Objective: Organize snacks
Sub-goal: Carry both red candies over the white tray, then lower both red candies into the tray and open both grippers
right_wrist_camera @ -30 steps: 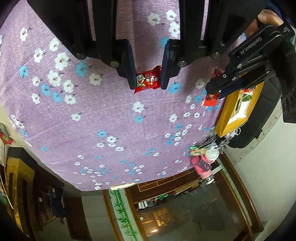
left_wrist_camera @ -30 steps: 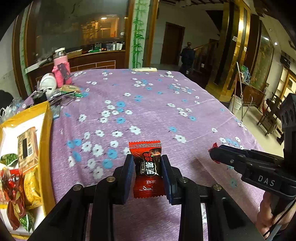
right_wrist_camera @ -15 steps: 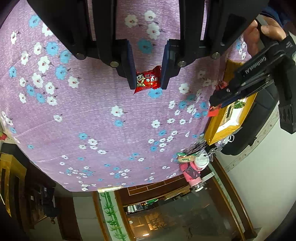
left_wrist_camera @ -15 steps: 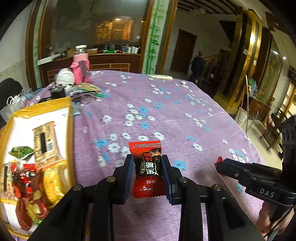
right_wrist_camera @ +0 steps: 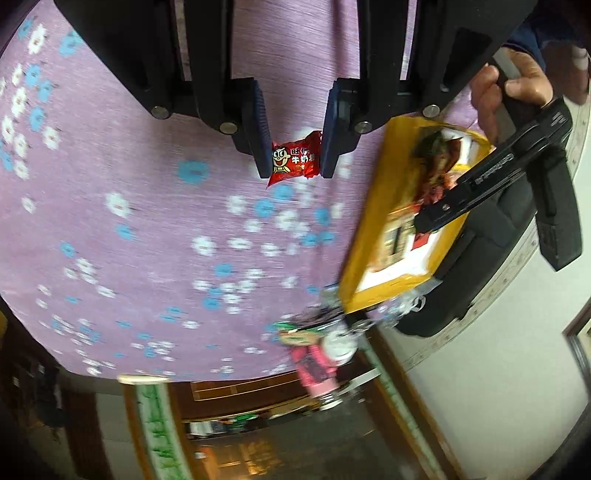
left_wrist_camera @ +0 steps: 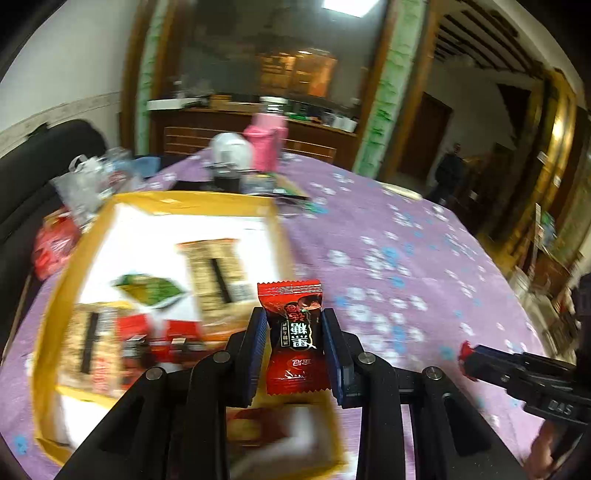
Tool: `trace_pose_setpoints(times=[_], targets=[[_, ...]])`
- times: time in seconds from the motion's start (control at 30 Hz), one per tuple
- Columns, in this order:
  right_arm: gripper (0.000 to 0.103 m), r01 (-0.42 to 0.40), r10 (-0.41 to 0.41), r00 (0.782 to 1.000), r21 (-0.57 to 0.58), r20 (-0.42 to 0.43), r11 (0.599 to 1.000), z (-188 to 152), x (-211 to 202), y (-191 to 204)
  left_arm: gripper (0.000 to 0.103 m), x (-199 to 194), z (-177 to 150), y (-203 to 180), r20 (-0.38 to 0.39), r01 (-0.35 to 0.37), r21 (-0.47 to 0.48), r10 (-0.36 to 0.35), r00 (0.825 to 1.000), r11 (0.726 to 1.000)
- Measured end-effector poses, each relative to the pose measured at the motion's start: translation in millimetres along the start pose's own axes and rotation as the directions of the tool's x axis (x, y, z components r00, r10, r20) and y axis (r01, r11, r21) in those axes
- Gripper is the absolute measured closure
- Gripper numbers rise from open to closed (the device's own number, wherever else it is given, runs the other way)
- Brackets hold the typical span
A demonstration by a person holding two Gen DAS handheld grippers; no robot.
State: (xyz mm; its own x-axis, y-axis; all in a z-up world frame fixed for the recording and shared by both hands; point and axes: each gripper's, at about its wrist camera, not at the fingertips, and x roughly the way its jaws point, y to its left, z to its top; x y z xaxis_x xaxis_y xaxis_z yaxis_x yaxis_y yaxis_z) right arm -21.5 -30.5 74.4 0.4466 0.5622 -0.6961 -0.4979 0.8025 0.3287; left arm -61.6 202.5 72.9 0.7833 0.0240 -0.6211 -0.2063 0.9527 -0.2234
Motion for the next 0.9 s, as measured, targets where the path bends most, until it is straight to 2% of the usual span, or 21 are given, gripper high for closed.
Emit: trace_pose_setpoints(times=[0.3, 0.5, 0.63, 0.9], targets=[[0.078, -0.083, 0.076, 0.996, -0.168, -0.052, 0.982, 4, 34, 82, 0.072, -1, -12, 75, -0.014, -0.124, -0.116, 0.123, 0.992, 0.985], [0.078, -0.113, 0.092, 0.991, -0.252, -0.096, 0.961, 7, 61, 124, 0.072, 3, -18, 86, -0.024, -0.141, -0.122, 0.139, 0.990, 0.982], [0.078, -0.116, 0.085, 0.988, -0.253, -0.130, 0.961, 9, 79, 132, 0.072, 8, -22, 84, -0.024, -0.153, -0.102, 0.151, 0.988, 0.983], [0.078, -0.090, 0.056, 0.988, -0.237, -0.146, 0.967, 17, 112, 135, 0.072, 14, -24, 88, -0.059, -0.119, -0.120, 0.112, 0.992, 0.986]])
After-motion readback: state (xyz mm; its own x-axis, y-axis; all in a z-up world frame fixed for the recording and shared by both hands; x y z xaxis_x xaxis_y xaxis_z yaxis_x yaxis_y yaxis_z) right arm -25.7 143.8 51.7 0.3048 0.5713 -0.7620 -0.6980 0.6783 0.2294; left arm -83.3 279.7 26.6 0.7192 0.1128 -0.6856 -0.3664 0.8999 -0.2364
